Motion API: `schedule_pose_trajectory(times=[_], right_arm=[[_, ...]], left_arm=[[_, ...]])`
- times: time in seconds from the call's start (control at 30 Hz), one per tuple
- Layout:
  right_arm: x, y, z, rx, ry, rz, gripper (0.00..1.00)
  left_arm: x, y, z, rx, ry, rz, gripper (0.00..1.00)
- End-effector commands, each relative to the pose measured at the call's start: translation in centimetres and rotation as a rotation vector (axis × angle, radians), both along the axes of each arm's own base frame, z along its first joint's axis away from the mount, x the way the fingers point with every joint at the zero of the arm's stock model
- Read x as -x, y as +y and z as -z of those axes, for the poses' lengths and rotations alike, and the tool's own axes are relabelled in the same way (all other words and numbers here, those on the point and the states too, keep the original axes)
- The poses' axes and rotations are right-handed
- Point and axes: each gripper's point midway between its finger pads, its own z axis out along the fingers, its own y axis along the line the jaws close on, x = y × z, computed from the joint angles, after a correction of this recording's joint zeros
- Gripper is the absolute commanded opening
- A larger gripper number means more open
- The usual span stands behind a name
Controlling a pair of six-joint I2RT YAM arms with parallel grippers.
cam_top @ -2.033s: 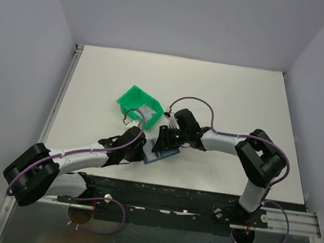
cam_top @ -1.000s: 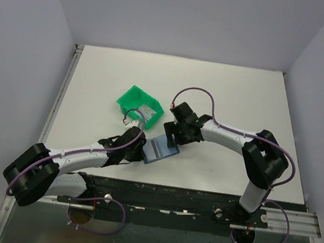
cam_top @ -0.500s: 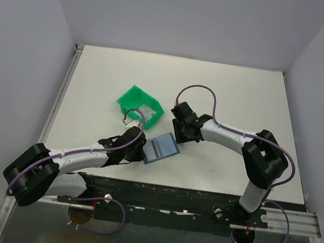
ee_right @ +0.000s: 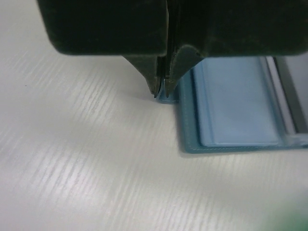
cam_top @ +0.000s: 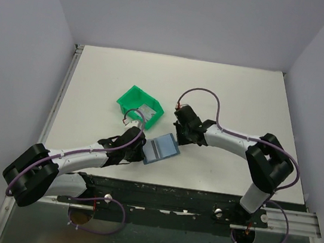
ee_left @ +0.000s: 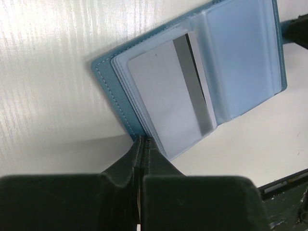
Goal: Put the credit cards into the card holder
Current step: Close the card holder at the center of the board.
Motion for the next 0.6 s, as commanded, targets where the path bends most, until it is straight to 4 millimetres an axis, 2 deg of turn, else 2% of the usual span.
schedule_pose_trajectory(times=[0.0, 0.17, 0.3, 0.4, 0.57], right_arm=[[1.4, 3.4, -4.0, -0.221, -0.039, -0.155, 0.01], [4.1, 6.4, -7.6, -0.434, -0.006, -0.320, 0.01], [5.9, 8.4, -9.3, -0.562, 0.075, -0.380, 0.01], [7.3, 9.8, -9.7, -0.669, 0.149, -0.422, 0.01], [9.4, 11.9, -8.9, -0.754, 0.243, -0.455, 0.01]], left_arm=[[1.1, 0.9, 1.0, -0.044, 0.045, 0.011, 0.04], [1.0, 0.7, 1.0, -0.040, 0.046, 0.014, 0.04], [1.0, 0.4, 1.0, -0.028, 0.043, 0.022, 0.04], [1.0, 0.1, 1.1, -0.016, 0.044, 0.035, 0.03], [1.1, 0.1, 1.2, -0.005, 0.043, 0.029, 0.01]])
